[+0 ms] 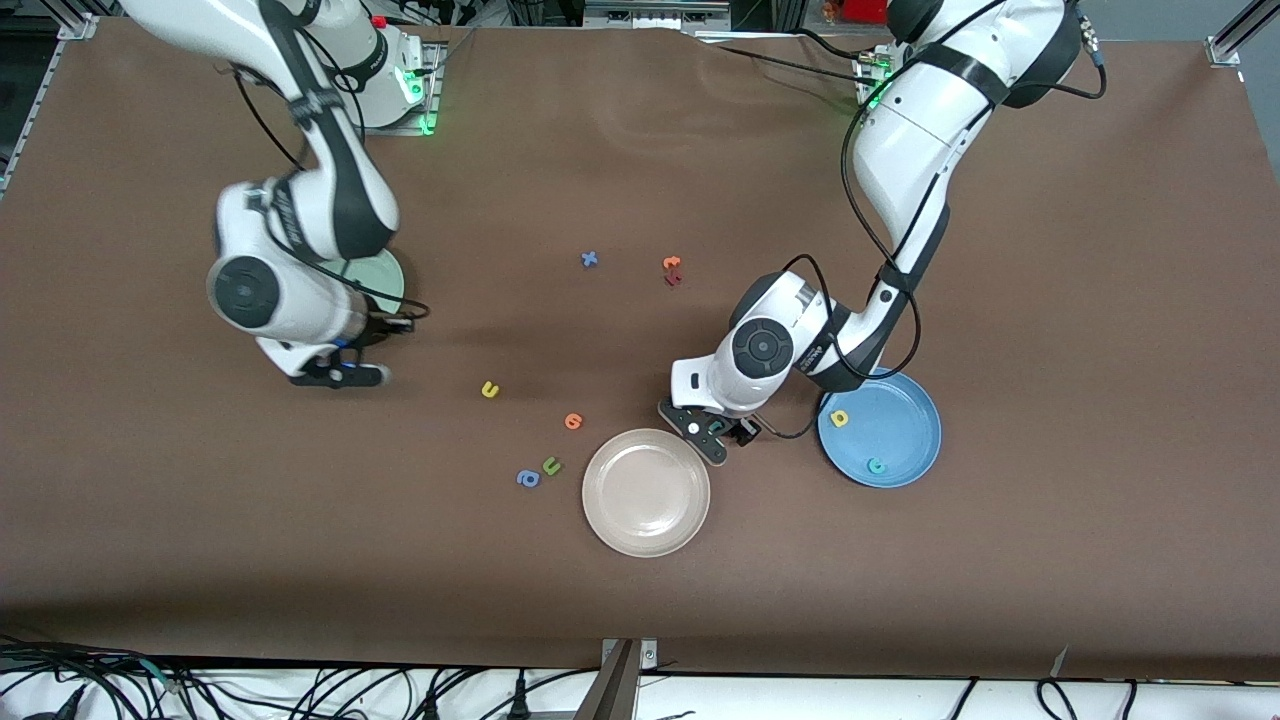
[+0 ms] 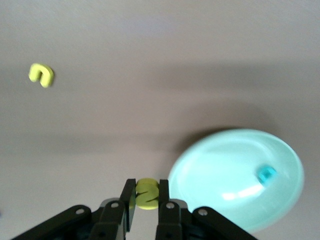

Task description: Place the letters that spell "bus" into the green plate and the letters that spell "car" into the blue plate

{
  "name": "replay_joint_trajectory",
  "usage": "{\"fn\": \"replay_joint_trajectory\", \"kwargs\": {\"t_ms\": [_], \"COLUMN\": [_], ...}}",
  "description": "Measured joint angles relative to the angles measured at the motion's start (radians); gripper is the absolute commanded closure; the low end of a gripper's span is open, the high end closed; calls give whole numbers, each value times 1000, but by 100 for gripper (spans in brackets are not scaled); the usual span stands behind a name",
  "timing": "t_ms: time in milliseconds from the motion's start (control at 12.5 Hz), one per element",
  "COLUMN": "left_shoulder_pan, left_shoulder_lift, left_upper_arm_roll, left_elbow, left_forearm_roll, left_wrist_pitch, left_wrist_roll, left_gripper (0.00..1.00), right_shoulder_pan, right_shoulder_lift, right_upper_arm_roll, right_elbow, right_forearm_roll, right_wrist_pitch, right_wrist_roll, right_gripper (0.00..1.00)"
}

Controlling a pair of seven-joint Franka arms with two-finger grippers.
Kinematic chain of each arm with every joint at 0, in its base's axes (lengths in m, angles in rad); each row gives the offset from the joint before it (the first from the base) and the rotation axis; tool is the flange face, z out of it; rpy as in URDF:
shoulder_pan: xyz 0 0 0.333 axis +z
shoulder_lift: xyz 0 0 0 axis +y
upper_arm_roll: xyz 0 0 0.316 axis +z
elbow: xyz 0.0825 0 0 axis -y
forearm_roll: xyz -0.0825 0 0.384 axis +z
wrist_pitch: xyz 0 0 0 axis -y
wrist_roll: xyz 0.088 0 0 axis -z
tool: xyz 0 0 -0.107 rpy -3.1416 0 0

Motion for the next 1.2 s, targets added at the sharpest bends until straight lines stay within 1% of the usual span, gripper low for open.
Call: {"fn": "replay_joint_trajectory", "kwargs": {"t_ms": [80,160,240,321,401,561,641,721,801,882,1042,1202], "left_shoulder_pan": [0,0,-1,-1,0,2,4,6,9,16,55,120], "left_shoulder_lift": [-1,-1,-3,-6,-8,-9,-13,-24,-43,-71,-139,-190], "left_upper_arm_roll": [0,0,0,2,6,18,22,27,32,38,47,50], "left_elbow": [3,5,6,7,7,9,12,17,24,30,32,30], "left_forearm_roll": [1,1,1,3,5,5,5,5,5,5,5,6], "left_wrist_pitch": [0,0,0,0,0,-2,-10,-34,-72,-121,-228,-340], "left_wrist_roll": [0,0,0,0,0,0,0,0,0,0,0,4], "left_gripper": [82,83,88,89,91,91,91,91,89,88,88,83], "right_shoulder_pan": [-1,-2,-3,-4,-5,-5,-4,-3,-3,-3,-3,-3], "right_shoulder_lift": [-26,-40,-43,-41,-38,-25,-14,-2,8,11,8,-14], "right_upper_arm_roll": [-25,-51,-77,-103,-122,-133,-132,-132,-132,-132,-133,-135], "right_elbow": [-20,-54,-90,-134,-186,-302,-339,-357,-359,-359,-355,-329], "right_forearm_roll": [0,0,0,0,0,0,0,0,0,0,0,0], "right_wrist_pitch": [-29,-33,-28,-3,55,208,258,280,284,285,285,257], "right_wrist_roll": [-20,-46,-78,-112,-140,-164,-176,-184,-188,-189,-189,-188], "right_gripper": [91,91,91,91,91,89,78,53,13,1,1,1]}}
